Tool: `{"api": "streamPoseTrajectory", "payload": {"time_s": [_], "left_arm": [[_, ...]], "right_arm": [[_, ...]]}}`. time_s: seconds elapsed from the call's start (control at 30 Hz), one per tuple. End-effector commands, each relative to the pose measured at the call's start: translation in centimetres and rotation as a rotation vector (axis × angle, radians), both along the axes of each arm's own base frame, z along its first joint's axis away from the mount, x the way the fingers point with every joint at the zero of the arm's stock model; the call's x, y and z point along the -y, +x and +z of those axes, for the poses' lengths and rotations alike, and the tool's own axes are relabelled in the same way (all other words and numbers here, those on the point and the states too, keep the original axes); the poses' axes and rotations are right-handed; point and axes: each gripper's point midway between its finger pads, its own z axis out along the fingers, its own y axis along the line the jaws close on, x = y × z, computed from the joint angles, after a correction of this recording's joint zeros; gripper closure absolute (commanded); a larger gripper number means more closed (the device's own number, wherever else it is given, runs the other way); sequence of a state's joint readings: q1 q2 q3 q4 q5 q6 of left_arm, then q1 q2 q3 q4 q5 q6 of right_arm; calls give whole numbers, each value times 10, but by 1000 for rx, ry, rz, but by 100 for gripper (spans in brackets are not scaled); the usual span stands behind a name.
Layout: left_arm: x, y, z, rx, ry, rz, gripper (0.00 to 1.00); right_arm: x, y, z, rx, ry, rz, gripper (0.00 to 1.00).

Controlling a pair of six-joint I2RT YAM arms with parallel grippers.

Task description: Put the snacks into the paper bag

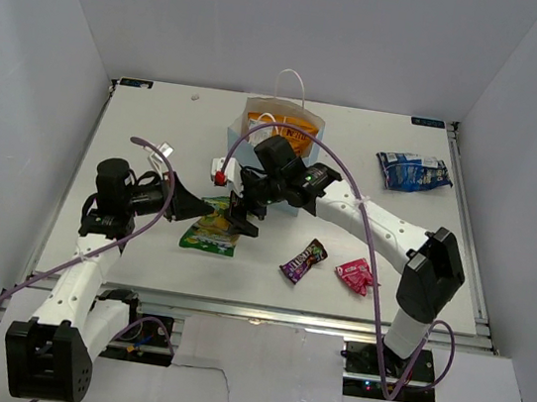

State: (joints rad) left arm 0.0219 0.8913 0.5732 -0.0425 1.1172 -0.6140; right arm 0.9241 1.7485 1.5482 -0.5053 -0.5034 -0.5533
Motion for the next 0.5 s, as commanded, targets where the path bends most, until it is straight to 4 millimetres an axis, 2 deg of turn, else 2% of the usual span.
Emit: {"api": "streamPoseTrajectory", "payload": {"time_s": [0.0,0.07,0.1,0.17,0.2,0.3,0.33,0.37,0.47], "left_arm": [[4,-8,21,58,-16,-41,100],[4,-8,23,60,-20,-43,100],[4,-9,25,63,-21,-45,100],[4,-9,27,64,-23,-44,100],[4,-9,29,71,-23,-44,100],[4,-9,33,71,-26,-37,100],[4,-8,37,78,-27,-34,100],[4,-7,40,77,-30,-33,97],[2,0,58,111,-21,7,73]], "right_arm": [[-7,-6,8,-2,35,47,9],[-8,-8,8,-12,41,60,17],[-9,-9,12,-14,50,68,29],[-8,-13,14,-17,53,85,40],[-8,-16,18,-22,64,101,51],[-4,-22,26,-8,79,134,69],[-2,-24,31,0,88,141,73],[1,-28,33,8,91,171,79],[12,-35,45,40,115,231,89]]}}
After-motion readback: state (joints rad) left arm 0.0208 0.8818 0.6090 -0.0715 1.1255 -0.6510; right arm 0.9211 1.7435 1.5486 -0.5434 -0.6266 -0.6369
